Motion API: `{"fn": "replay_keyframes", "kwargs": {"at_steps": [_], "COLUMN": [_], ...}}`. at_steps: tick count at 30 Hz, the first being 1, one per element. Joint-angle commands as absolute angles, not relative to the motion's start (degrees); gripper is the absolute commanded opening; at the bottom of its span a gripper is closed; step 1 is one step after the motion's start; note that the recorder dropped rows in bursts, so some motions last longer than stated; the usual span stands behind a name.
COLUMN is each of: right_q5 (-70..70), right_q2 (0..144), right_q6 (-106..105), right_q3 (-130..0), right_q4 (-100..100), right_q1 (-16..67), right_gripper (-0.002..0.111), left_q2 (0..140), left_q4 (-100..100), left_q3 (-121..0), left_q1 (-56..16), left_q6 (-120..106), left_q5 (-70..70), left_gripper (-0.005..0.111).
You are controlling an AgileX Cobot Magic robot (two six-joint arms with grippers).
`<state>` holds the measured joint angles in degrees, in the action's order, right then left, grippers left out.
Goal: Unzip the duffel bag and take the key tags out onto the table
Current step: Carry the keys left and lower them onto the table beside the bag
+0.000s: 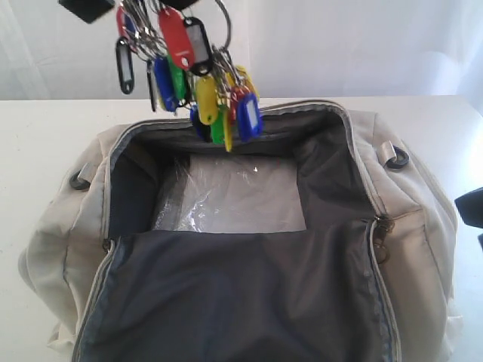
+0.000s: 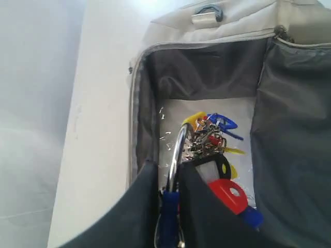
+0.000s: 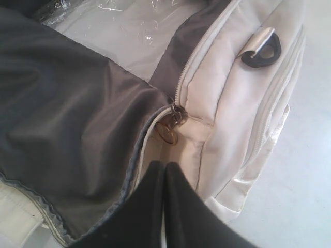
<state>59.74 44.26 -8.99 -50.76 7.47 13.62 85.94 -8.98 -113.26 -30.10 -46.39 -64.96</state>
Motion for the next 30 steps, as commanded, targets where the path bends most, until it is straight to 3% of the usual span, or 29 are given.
{"fn": "replay_keyframes", "kwargs": {"at_steps": [1,14,19,30], "right_q5": [59.9,59.9,59.9,59.9], "right_q2": [44.0,44.0,44.0,44.0], "right_q6": [-8.9,-8.9,-8.9,-8.9], "right_q3": [-50.6,-50.6,-50.6,-50.6], "right_q4": [7.4,7.4,7.4,7.4], "right_q1": [13.7,13.7,13.7,13.7], "right_gripper": [0.0,0.0,0.0,0.0], "left_q2": [81.6,75.1,75.2,83.0], "left_q4": [-11.2,-6.4,-2.2,-2.2], "left_q3": [-112.5,-93.3,-85.3,-69.7], "left_q1": [-25.8,-5.8,-0.7,1.7], "left_q6": [-45.2,-36.7,-31.5,-26.4], "left_q5": [-70.0,-69.8,-62.3,-39.9], "left_gripper": [0.0,0.0,0.0,0.0]}}
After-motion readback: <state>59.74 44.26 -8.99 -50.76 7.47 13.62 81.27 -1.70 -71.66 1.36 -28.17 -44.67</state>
